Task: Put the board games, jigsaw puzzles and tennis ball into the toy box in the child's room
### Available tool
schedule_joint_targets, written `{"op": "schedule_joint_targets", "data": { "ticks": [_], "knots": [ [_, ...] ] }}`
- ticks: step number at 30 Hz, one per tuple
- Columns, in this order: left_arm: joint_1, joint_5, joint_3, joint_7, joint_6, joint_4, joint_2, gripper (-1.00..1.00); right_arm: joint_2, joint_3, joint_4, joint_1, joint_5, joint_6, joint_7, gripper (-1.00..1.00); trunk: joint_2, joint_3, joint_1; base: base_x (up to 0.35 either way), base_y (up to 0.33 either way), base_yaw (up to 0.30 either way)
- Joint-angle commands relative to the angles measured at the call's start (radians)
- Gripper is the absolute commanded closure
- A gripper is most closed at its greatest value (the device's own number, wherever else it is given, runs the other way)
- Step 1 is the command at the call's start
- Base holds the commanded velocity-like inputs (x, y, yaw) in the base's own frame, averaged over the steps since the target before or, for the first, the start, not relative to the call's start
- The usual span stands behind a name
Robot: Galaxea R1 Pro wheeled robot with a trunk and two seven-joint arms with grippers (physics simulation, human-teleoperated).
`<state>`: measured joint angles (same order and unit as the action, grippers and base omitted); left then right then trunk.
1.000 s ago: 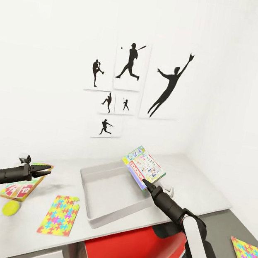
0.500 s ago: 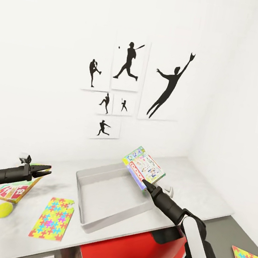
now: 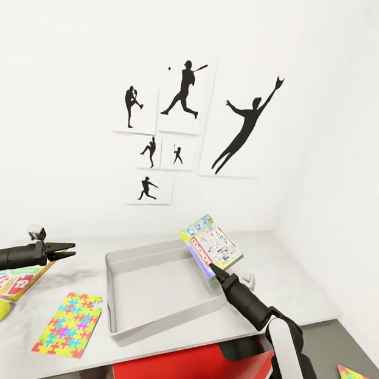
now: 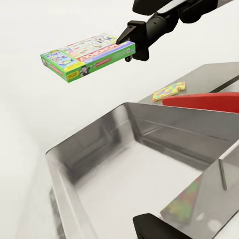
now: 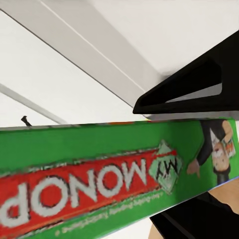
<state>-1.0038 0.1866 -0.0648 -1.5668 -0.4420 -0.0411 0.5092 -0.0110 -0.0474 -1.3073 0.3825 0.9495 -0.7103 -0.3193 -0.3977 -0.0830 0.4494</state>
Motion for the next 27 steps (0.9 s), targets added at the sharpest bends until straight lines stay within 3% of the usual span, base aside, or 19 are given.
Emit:
{"op": "schedule_joint_targets", "data": {
  "ticks": [1,15,27],
  "knots": [
    [-0.001,-0.007,-0.006,-0.004,-0.011,0.000,0.000,-1.00,0.000,-0.002,0.000,0.001,0.001,-0.006,-0.003,1.00,-0.002,-0.002,0.001,0.016,-0.017,0.000],
    [-0.001,-0.007,-0.006,-0.004,-0.011,0.001,0.000,-1.00,0.003,-0.001,0.000,0.001,0.000,-0.006,0.006,1.00,-0.002,-0.002,0.001,0.046,-0.047,0.000],
    [-0.001,-0.007,-0.007,-0.004,-0.011,0.001,0.001,-1.00,0.012,0.000,0.000,0.001,0.000,-0.005,0.016,1.00,-0.002,-0.002,0.001,0.000,0.049,0.000]
  ]
}}
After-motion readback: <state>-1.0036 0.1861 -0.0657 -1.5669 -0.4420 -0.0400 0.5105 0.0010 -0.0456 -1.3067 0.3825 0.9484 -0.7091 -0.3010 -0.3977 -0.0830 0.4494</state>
